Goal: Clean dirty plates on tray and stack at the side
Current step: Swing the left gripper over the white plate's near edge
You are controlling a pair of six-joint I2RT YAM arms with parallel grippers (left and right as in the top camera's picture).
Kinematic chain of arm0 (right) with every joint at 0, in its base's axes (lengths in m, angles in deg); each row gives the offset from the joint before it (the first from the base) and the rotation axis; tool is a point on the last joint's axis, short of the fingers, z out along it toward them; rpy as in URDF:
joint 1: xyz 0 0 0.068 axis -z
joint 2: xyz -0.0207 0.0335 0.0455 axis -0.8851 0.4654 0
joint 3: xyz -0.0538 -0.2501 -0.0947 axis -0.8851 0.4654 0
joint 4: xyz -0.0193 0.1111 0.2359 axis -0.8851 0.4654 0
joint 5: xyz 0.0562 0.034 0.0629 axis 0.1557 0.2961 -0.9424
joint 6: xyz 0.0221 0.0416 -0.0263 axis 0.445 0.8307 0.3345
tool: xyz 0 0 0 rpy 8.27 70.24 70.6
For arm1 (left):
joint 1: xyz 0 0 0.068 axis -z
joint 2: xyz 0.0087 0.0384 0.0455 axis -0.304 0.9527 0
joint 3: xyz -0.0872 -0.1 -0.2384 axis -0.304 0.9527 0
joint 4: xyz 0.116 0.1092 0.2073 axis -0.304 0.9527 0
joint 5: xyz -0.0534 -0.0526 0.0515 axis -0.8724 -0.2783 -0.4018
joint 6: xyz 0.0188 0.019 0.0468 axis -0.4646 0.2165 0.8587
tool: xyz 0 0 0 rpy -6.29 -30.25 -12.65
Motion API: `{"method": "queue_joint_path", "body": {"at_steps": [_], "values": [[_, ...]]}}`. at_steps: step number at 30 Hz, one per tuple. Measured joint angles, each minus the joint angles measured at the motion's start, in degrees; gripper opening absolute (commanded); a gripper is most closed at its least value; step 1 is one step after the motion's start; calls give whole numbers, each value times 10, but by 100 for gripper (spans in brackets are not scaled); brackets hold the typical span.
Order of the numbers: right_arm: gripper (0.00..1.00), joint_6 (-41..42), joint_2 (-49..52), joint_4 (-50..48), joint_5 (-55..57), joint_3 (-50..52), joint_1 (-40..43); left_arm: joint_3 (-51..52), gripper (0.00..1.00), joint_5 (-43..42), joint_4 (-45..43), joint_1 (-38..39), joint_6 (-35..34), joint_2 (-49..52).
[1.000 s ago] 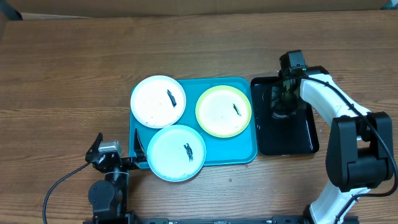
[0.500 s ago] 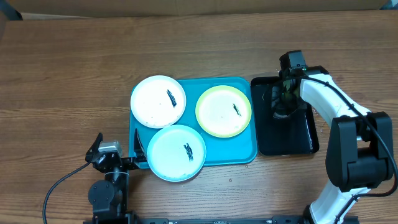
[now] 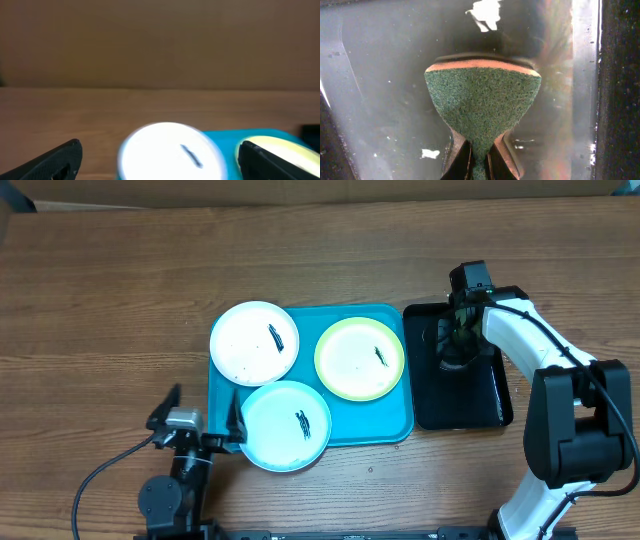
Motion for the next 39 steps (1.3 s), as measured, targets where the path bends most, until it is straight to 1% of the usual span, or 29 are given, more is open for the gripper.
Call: {"method": "queue_joint_path", "body": {"at_steps": [3,5,7,9,10,12,14,16,18,21,22,23,24,25,26,28,30,31,32,34,35,37,38,39], "values": [[4,0,0,0,0,0,0,-59,100,-46,72,0,-30,25],[4,0,0,-1,0,0,0,-122,100,-76,113,0,-43,65],[4,0,0,-2,0,0,0,-206,100,-112,154,0,-50,126],[4,0,0,-2,1,1,0,-310,100,-158,205,0,-51,209],[4,0,0,-2,1,1,0,-366,100,-183,246,0,-50,254],[4,0,0,-1,1,1,0,-486,100,-232,350,0,-42,351],[4,0,0,0,1,2,0,-608,100,-276,477,2,-39,454],[4,0,0,2,1,2,0,-711,100,-307,583,4,-40,547],[4,0,0,1,2,2,0,-793,100,-329,651,7,-41,627],[4,0,0,0,1,3,0,-863,100,-347,665,7,-42,715],[4,0,0,0,1,3,0,-877,91,-352,665,7,-42,740],[4,0,0,0,1,3,0,-884,63,-358,664,7,-46,758],[4,0,0,0,2,3,0,-887,38,-364,664,8,-47,775],[4,0,0,0,2,3,0,-888,17,-367,665,8,-47,790],[4,0,0,0,2,3,0,-888,4,-368,671,11,-48,808],[4,0,0,0,2,3,0,-889,4,-353,692,22,-60,834],[4,0,0,0,2,3,0,-889,4,-309,714,45,-80,857],[4,0,0,0,1,3,0,-889,4,-272,721,65,-97,869],[4,0,0,0,2,3,0,-889,10,-243,724,83,-109,877],[4,0,0,0,2,3,0,-888,29,-184,725,126,-130,893],[4,0,0,0,2,3,0,-888,42,-150,724,153,-146,903],[4,0,0,0,2,3,0,-888,59,-108,720,189,-164,918],[4,0,0,0,1,3,0,-888,63,-79,714,210,-173,929],[4,0,0,0,2,3,0,-888,64,-58,708,226,-182,938]]}}
